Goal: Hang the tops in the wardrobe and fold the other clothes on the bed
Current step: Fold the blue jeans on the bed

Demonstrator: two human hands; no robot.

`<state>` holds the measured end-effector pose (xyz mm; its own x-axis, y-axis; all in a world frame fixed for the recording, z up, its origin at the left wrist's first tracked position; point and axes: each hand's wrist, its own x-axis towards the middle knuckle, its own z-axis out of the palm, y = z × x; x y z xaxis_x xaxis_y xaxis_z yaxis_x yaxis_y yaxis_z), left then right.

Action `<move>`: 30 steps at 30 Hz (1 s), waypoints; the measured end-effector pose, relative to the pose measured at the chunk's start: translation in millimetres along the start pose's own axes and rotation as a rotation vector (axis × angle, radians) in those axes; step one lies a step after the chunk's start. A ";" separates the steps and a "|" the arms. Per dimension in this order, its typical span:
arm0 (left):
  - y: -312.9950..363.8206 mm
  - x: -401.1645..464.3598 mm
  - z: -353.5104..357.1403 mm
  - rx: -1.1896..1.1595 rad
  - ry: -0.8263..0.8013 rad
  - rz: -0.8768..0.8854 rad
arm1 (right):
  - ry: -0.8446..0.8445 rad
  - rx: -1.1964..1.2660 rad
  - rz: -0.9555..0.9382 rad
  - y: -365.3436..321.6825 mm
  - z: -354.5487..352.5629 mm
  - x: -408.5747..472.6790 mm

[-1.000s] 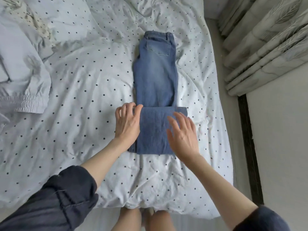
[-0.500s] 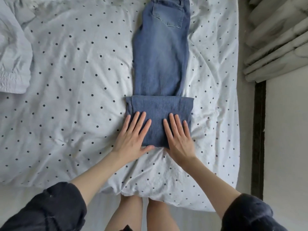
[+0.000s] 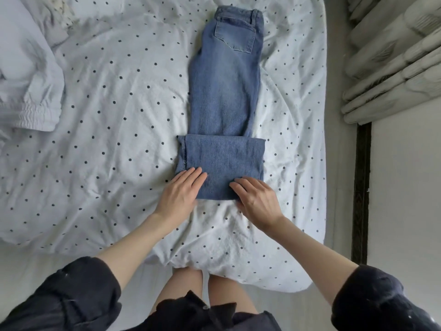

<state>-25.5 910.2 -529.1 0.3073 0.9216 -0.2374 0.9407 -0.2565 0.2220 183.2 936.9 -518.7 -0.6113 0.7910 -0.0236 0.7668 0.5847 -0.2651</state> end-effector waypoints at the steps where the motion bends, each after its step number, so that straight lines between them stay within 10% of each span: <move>1: 2.9 -0.6 -9.4 -0.040 -0.037 -0.029 | -0.038 0.017 0.016 -2.4 -10.3 1.6; 20: 25.6 -7.2 -121.3 -0.215 -0.729 -0.007 | -0.588 0.308 0.237 -20.7 -114.7 -20.0; 30: -9.3 68.0 -124.4 -0.383 0.190 -0.151 | -0.254 0.370 0.541 49.4 -103.6 99.7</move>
<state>-31.3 1011.6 -429.7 0.1054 0.9867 -0.1237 0.8407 -0.0220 0.5411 180.4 1063.3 -434.4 -0.2247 0.8603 -0.4576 0.8866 -0.0143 -0.4623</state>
